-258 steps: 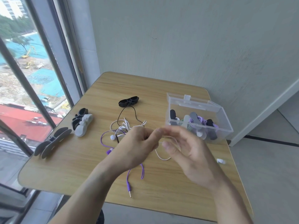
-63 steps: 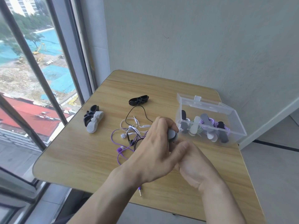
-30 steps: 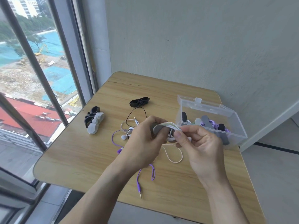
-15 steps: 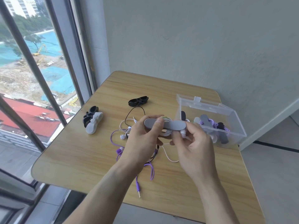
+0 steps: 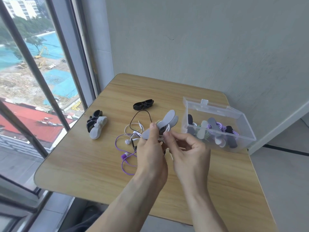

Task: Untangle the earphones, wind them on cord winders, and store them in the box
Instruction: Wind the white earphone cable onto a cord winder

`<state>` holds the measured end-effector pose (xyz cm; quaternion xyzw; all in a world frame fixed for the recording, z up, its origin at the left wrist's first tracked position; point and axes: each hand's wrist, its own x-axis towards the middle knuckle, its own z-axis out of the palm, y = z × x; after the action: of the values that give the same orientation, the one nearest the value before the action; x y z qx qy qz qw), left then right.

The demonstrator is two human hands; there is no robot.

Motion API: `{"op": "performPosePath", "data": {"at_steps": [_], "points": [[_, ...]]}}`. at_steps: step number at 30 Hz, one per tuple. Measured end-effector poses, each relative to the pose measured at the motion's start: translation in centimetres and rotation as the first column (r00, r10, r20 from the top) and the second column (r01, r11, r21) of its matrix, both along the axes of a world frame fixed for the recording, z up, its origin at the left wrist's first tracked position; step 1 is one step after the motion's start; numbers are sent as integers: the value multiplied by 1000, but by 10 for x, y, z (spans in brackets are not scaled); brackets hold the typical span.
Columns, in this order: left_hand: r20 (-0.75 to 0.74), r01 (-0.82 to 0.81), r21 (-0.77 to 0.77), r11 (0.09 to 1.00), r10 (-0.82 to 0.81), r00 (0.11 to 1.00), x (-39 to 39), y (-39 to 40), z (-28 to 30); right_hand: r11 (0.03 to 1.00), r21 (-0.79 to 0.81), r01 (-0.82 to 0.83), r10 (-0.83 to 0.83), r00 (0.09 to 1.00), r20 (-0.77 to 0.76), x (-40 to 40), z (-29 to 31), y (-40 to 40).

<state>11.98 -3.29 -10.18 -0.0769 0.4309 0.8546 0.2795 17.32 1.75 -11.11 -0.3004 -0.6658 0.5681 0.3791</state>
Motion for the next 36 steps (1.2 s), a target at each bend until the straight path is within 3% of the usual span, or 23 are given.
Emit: {"op": "performPosePath", "data": {"at_steps": [3, 6, 10, 13, 15, 19, 21, 23, 28, 31, 36], "points": [[-97, -17, -43, 999, 13, 995, 10, 2, 0, 999, -49, 5, -8, 998, -66, -1, -3, -15], [-344, 11, -124, 992, -53, 938, 16, 1, 3, 995, -101, 16, -31, 989, -147, 2, 6, -17], [-640, 133, -257, 957, -271, 718, 26, 1, 4, 959, -276, 70, -137, 963, -231, 8, 17, 4], [-708, 274, -331, 903, -429, 561, 26, 2, 3, 936, -326, 133, -217, 947, -236, 17, 25, 25], [-740, 245, -445, 862, -508, 442, 23, 4, 1, 945, -279, 172, -238, 946, -221, 22, 31, 41], [-683, -57, -712, 700, -671, 290, 16, 8, -12, 927, 170, 335, -331, 942, -50, 22, 29, 85], [-639, -100, -765, 637, -729, 245, 14, 9, -17, 867, 401, 297, -354, 932, 74, 16, 24, 105], [-609, -132, -793, 595, -767, 200, 11, 10, -20, 824, 509, 248, -376, 912, 165, 9, 16, 123], [-574, -146, -818, 557, -805, 147, 9, 12, -27, 800, 579, 158, -412, 846, 339, -1, 9, 146], [-563, -137, -825, 548, -815, 136, 7, 13, -26, 849, 525, 64, -386, 753, 533, -7, 14, 139], [-566, -134, -824, 551, -813, 134, 7, 13, -28, 896, 444, -13, -318, 679, 662, -6, 21, 137]]}}
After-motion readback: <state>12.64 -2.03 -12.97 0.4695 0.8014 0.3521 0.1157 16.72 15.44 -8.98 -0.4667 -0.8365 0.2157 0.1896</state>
